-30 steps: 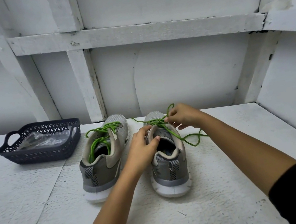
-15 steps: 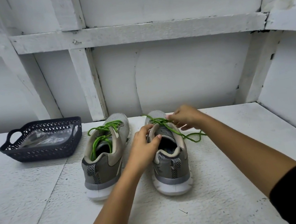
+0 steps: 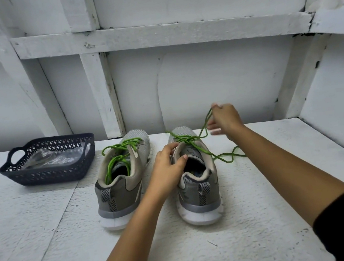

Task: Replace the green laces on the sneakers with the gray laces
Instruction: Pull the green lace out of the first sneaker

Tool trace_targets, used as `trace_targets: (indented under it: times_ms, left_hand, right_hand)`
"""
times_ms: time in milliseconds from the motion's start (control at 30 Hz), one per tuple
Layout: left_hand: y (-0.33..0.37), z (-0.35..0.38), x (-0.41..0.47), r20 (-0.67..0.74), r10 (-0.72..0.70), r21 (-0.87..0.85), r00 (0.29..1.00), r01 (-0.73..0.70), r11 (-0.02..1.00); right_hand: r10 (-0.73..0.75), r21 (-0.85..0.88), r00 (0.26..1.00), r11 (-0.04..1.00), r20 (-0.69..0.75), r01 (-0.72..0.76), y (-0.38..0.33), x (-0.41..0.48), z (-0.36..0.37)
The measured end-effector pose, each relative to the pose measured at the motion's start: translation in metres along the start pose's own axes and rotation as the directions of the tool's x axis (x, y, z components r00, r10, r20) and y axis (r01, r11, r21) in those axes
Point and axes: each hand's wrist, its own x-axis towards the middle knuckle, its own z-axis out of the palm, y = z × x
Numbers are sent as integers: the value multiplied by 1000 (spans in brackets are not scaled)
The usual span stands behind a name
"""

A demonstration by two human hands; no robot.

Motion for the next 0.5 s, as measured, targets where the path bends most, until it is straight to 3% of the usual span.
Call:
trace_targets:
  times_ms: [67,100,200,267,367,500]
  left_hand:
    - [0,0,0,0,2,-3,1000,-2,1000]
    - [0,0,1,0,3,-7,1000,-3,1000]
    - [0,0,1,1,8,-12,1000,-8,1000]
    - [0,0,1,1,6,-14,1000,-6,1000]
    - [-1,0,1,5,2,-12,1000,-2,1000]
    - [-1,1,1,-4,-8,-13,1000,8,1000]
  right_hand:
    - [101,-227,982,972,161,-62,14,-6,4]
    - [103,-338,967,941,233,-19,20,-8,7]
    - [-3,-430,965,895,262,119,27,-13,15]
    - [6,-353,968,932,249,86,21,-14,18]
    - [27,-62,991,998,132,-19,4,-10,13]
    - [-84,92,985,991,-151,99,-9,8,-3]
